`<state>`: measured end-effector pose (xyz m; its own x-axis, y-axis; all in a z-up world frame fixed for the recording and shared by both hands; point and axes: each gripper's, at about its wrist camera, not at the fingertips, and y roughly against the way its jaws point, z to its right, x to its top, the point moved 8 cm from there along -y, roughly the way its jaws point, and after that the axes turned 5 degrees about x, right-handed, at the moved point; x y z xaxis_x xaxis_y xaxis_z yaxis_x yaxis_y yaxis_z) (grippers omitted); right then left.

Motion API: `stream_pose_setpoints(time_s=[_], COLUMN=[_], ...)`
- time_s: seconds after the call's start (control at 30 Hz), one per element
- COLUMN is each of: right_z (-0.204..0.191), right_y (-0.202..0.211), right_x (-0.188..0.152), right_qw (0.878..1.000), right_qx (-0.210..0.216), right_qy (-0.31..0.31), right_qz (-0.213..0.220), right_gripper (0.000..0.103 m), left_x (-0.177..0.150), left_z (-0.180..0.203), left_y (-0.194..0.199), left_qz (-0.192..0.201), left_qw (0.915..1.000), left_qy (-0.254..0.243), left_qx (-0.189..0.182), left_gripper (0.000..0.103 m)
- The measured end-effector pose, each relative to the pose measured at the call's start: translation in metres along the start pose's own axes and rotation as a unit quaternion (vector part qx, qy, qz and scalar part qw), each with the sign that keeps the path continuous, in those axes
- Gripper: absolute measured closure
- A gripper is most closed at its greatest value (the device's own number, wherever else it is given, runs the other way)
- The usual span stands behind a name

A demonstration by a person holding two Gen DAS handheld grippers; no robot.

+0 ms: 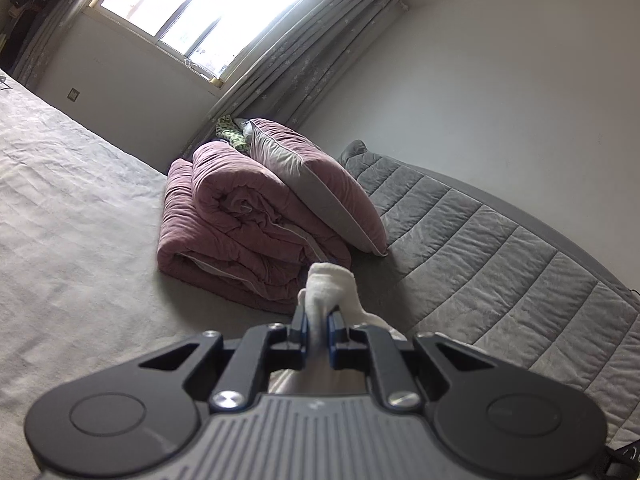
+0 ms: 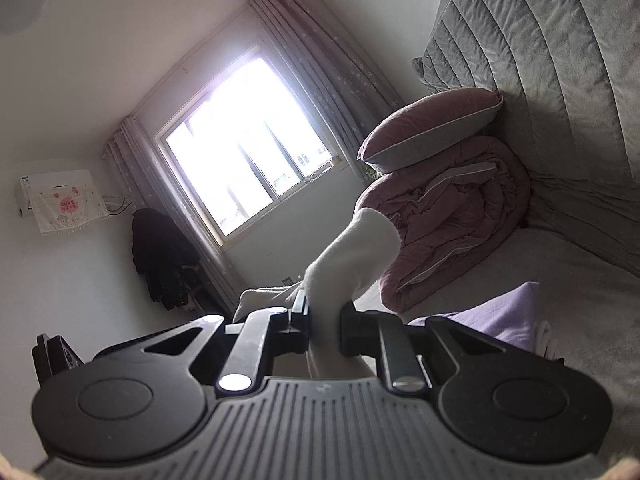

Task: Fold clothes
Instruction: 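Carry the folded pants with both grippers to the clothes stack by the duvet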

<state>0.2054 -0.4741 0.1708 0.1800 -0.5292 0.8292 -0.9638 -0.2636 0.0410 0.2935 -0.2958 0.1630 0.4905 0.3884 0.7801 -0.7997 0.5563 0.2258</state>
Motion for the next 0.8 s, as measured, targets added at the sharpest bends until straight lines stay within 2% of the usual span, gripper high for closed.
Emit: stream_pose_setpoints(time_s=[0.27,0.4,0.5,0.57,0.63,0.7,0.73,0.8], right_z=[0.042,0.069,0.091,0.105,0.119,0.129,0.131,0.133], right_y=[-0.025,-0.041,-0.052,-0.059,-0.065,-0.063,-0.060,-0.054], right_x=[0.012,0.004,-0.007,-0.014,-0.021,-0.027,-0.028,-0.028], right_qw=[0.999,0.997,0.993,0.990,0.986,0.983,0.982,0.983], right_qx=[-0.033,-0.065,-0.096,-0.117,-0.138,-0.157,-0.158,-0.160], right_qy=[0.018,0.029,0.040,0.048,0.055,0.066,0.066,0.067], right_qz=[-0.011,-0.032,-0.050,-0.061,-0.073,-0.075,-0.073,-0.068], right_gripper=[0.086,0.086,0.084,0.082,0.080,0.075,0.070,0.065], left_x=[-0.006,-0.022,-0.035,-0.043,-0.048,-0.048,-0.047,-0.045], left_z=[0.012,-0.002,-0.015,-0.021,-0.026,-0.030,-0.032,-0.032], left_y=[-0.068,-0.110,-0.136,-0.147,-0.153,-0.151,-0.149,-0.144], left_qz=[-0.036,-0.069,-0.079,-0.071,-0.071,-0.061,-0.056,-0.037], left_qw=[0.9985,0.9944,0.9897,0.9824,0.9753,0.9748,0.9748,0.9760], left_qy=[-0.038,-0.059,-0.080,-0.121,-0.153,-0.160,-0.162,-0.162], left_qx=[0.014,0.055,0.089,0.124,0.142,0.144,0.143,0.140], left_gripper=[0.094,0.093,0.090,0.090,0.089,0.089,0.088,0.087])
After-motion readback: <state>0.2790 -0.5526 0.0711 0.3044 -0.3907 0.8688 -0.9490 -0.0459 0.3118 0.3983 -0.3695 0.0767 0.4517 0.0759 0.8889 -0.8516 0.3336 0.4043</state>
